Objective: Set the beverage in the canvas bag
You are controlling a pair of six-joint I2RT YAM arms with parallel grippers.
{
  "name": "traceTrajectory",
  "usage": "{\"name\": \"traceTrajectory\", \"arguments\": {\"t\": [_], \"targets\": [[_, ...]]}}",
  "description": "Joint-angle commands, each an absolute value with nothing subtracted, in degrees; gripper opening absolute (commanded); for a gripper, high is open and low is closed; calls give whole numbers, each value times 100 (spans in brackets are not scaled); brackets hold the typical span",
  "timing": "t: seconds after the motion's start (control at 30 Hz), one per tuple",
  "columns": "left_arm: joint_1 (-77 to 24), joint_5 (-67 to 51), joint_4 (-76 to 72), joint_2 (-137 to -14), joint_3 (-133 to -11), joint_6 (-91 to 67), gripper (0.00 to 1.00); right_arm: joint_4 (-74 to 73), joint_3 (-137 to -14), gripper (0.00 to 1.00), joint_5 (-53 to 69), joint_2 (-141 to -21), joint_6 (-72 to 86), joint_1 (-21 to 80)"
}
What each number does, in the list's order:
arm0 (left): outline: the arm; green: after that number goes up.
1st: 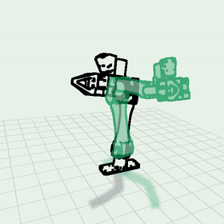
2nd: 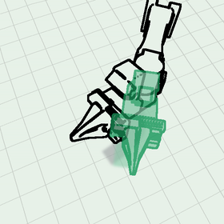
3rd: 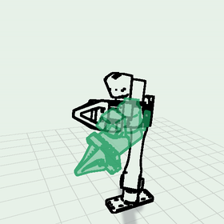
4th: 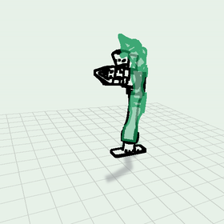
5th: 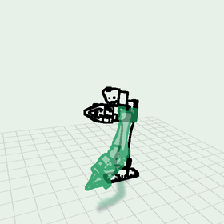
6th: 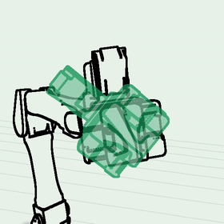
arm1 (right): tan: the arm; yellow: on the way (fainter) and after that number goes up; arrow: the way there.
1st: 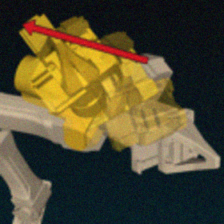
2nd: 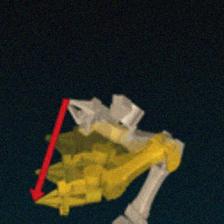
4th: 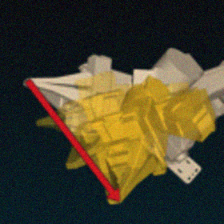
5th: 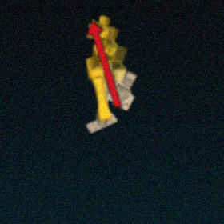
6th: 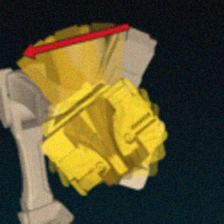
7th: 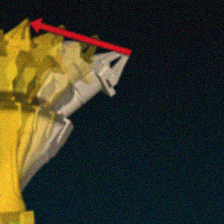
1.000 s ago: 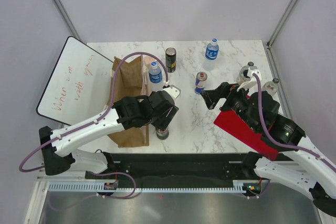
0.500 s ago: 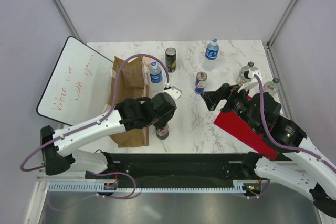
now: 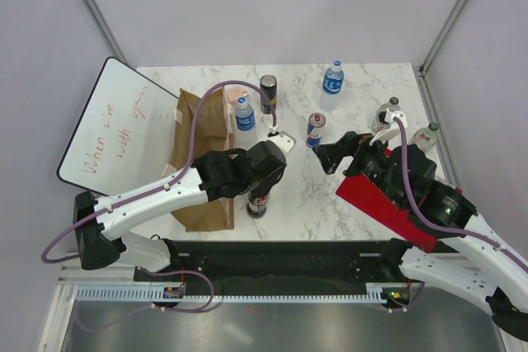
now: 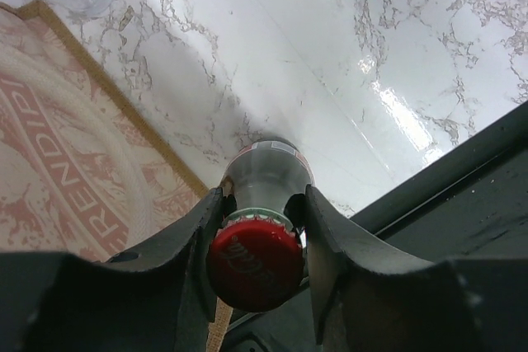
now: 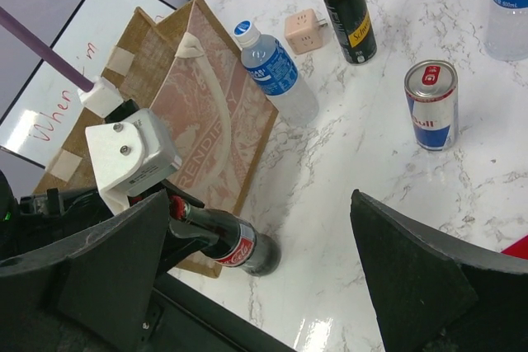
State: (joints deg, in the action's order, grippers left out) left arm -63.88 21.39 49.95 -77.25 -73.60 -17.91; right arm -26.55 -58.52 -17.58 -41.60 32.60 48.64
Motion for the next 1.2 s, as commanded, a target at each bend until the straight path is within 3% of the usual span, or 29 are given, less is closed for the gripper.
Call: {"name": "traceTrajectory", "arguments": {"t": [0.0,1.17], "targets": [[-6451,2083,4746,-8006,-7778,-1582,2,-2435,-5783,98,-1749,-4149,3164,4878],[-6495,2074,4535,-7743,-8103,-1600,2,-2434,-5528,98,-2312,-3982,3076,4878]]}}
